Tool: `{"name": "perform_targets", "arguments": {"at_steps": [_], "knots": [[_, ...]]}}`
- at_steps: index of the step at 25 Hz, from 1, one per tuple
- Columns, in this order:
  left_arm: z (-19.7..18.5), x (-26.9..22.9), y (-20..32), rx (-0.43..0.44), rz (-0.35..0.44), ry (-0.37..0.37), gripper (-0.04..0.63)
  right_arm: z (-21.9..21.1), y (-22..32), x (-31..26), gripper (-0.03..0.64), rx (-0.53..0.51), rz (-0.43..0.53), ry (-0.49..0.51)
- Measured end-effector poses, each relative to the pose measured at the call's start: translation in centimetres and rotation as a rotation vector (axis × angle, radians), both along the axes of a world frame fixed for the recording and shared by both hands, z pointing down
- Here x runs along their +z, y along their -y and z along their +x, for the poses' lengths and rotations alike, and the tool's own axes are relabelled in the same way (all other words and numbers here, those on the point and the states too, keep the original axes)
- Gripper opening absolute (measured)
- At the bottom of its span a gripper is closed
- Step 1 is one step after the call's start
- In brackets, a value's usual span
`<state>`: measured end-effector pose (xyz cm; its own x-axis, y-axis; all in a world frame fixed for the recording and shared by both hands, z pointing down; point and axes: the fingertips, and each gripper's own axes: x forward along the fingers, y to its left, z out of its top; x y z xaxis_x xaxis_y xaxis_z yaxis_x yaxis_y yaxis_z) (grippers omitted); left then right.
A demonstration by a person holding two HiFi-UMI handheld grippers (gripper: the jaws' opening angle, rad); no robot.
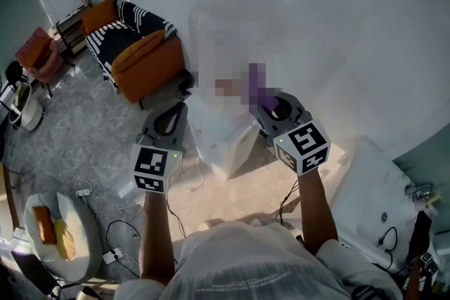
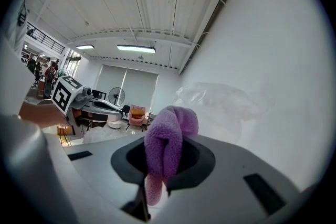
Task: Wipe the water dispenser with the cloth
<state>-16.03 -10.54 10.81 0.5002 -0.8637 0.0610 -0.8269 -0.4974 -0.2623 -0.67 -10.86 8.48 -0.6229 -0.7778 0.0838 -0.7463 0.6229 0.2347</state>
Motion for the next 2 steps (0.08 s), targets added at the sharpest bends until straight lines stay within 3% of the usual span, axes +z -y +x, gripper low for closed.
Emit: {"name": "perform_targets", "arguments": {"at_steps": [2], "knots": [[-0.06,0.17,-0.08,-0.001,-0.003,-0.006,0.018,0.14,0.05,0.25,0.066,-0.001,-0.002,0.001]]}}
